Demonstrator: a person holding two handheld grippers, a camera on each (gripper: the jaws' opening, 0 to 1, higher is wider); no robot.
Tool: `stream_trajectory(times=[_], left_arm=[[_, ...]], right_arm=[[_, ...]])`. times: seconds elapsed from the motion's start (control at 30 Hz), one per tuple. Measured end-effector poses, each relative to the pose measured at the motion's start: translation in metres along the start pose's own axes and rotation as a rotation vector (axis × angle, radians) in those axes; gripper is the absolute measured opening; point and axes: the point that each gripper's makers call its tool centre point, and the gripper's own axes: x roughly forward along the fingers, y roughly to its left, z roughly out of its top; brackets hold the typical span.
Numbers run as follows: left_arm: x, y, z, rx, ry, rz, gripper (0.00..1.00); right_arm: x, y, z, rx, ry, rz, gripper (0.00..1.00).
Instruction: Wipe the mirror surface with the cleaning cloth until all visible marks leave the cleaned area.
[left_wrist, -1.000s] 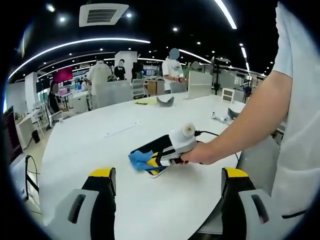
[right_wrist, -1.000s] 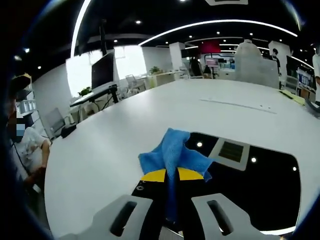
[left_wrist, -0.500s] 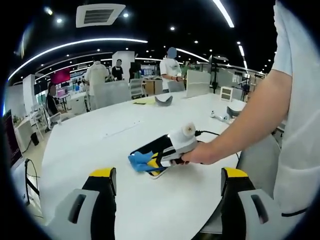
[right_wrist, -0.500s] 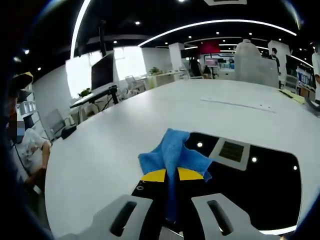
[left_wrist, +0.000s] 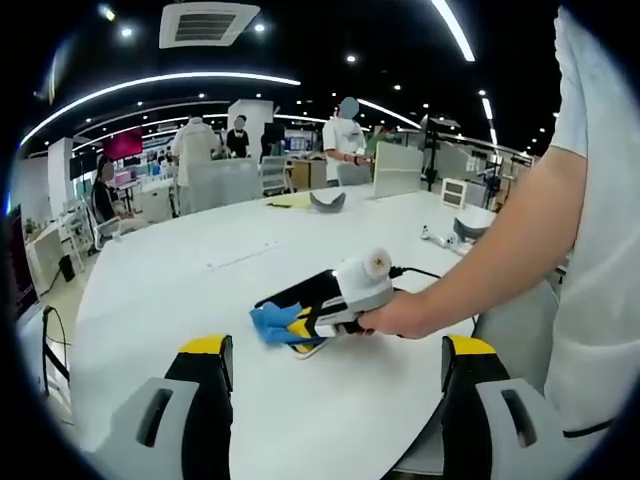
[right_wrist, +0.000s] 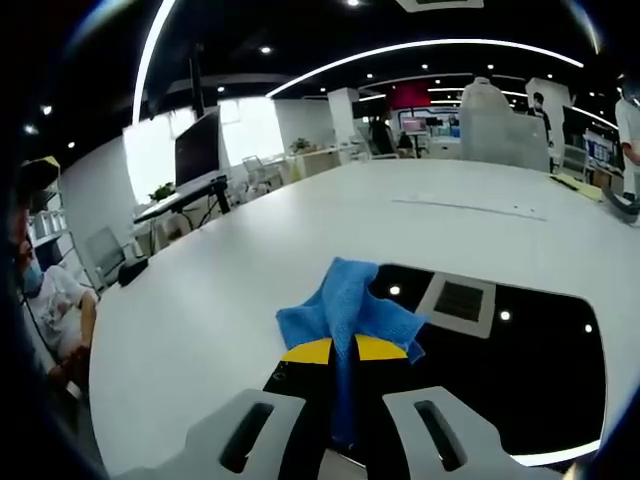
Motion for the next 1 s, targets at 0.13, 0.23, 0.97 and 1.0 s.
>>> stream_trajectory(times=[0.13,0.23,0.97,1.0], left_arm=[[0.003,-0.001,0.000,0.002,0.000,0.004,0.86],[0.007,-0.003,-0.002,-0.001,0.001,0.006,0.86],[0.012,-0.023,-0.001,-0.011,0.010,0.051,0.86],[0.011,-0.024,-0.001,-0.011,0.010,0.054,0.86]], right_arm=[[-0.001,0.010,-0.002,-0.025,0.010,0.036,0.01],[-0.003,0.016,-0.004,-0.042,0.011,0.062,0.01],[-0.021,0.020,-0.014,-0.103,-0.014,0.157,0.01],[-0.022,0.018,-0.015,-0.107,-0.017,0.158,0.01]])
